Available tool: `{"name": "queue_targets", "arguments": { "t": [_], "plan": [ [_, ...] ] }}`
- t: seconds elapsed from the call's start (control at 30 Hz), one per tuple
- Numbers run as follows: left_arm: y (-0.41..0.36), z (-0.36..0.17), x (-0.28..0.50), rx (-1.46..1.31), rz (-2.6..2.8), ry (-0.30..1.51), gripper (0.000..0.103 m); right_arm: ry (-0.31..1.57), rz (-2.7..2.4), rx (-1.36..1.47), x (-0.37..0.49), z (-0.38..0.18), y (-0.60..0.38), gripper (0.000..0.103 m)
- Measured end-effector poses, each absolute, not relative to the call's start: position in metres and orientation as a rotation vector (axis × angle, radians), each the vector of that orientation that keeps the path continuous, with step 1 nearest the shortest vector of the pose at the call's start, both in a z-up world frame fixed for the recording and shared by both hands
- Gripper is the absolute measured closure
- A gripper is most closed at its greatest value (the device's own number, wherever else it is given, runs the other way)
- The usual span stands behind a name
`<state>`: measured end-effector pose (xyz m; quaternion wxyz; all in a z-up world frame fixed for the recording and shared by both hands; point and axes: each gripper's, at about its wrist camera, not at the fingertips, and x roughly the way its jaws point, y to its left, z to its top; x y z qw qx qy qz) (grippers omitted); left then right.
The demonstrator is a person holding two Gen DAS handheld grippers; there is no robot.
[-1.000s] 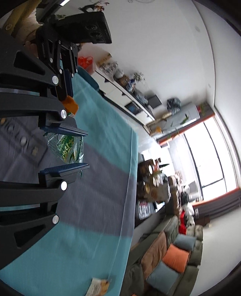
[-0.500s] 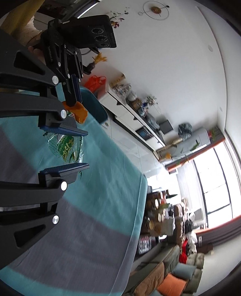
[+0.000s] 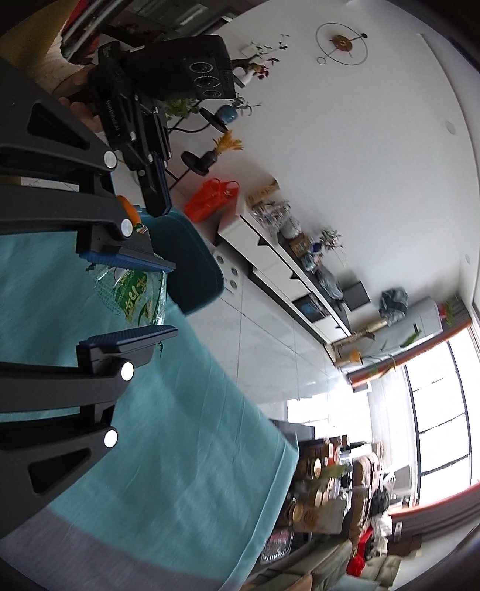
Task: Collect trash
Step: 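Carry the orange peel and plastic bag over the teal bin and open both tools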
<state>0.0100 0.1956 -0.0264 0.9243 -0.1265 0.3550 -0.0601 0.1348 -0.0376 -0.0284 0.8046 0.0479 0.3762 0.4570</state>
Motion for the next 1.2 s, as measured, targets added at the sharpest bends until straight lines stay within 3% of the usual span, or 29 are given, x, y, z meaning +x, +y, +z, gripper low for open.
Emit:
{"name": "queue_targets", "arguments": {
  "t": [0.43,1.2],
  "plan": [
    [0.228,-0.057,0.006,-0.327,-0.075,0.774,0.094,0.886,1.018,0.071,0.143,-0.047,0.012,0.075],
    [0.241,-0.062,-0.005,-0.310,0.050,0.763,0.090,0.952,1.062,-0.039,0.155,-0.070,0.100,0.075]
  ]
}}
